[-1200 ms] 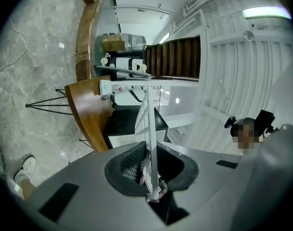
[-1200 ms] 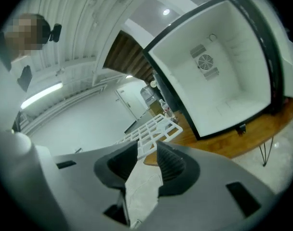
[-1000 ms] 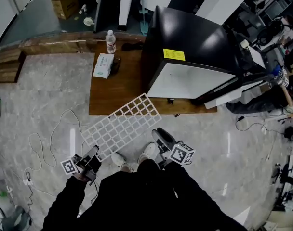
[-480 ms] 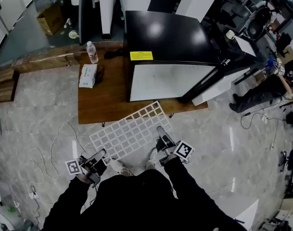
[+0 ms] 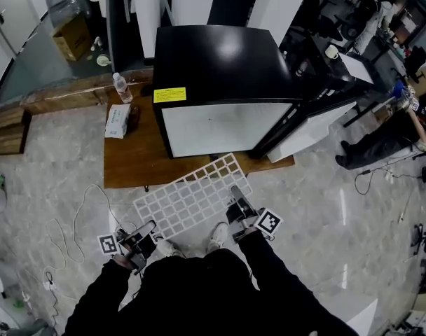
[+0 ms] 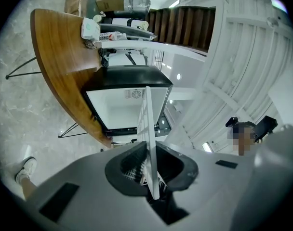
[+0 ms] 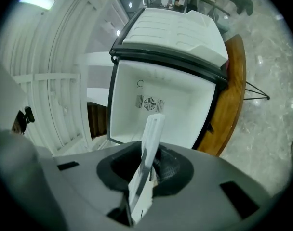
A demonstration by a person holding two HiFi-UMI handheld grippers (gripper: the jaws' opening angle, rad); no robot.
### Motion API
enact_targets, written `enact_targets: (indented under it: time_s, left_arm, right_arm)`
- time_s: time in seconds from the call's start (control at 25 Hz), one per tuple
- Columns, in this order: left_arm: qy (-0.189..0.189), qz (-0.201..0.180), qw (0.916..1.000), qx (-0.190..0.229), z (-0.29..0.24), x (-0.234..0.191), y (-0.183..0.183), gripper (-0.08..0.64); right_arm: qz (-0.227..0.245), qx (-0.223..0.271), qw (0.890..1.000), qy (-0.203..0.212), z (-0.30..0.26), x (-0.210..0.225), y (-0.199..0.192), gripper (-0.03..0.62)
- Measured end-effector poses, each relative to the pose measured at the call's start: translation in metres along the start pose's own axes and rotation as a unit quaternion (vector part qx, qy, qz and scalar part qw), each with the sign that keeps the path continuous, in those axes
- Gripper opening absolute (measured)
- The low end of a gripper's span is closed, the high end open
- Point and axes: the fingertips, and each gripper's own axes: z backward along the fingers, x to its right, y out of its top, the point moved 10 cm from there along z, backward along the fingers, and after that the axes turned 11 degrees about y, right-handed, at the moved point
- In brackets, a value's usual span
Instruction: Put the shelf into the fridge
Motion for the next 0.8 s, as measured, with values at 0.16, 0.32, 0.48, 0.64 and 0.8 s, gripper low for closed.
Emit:
enact_targets:
  time_s: [0.16,0.32,0.48,0.64,0.8]
  left_arm:
    - [0.005,-0.005,1.0,0.003,-0.028,0.006,-0.004,0.041]
    - [0.013,-0.004,0.9994,0.031,-0.058,0.01,-0.005,0.041]
    - [-0.001,-0.005,0.9966,0.082,-0.088,0.016,-0.004,0.1]
    - [-0.038,-0.002,0.9888,0.144,-0.118,0.03,0.001,0.135]
    - [-0.065,-0.019,0.9742,0.215,-0.15,0.054,0.009,0.199]
  right_arm:
    - [-0.032,0.01,0.999,0.034,0.002,0.012,0.028,0.055]
    - [-0.08,0.038,0.995,0.043,0.004,0.019,0.054,0.041]
    - [-0.11,0.077,0.989,0.055,0.002,0.02,0.074,0.034]
    - [-0.112,0.12,0.984,0.065,-0.002,0.016,0.091,0.034]
    - [-0.105,0.163,0.978,0.082,-0.007,0.007,0.11,0.034]
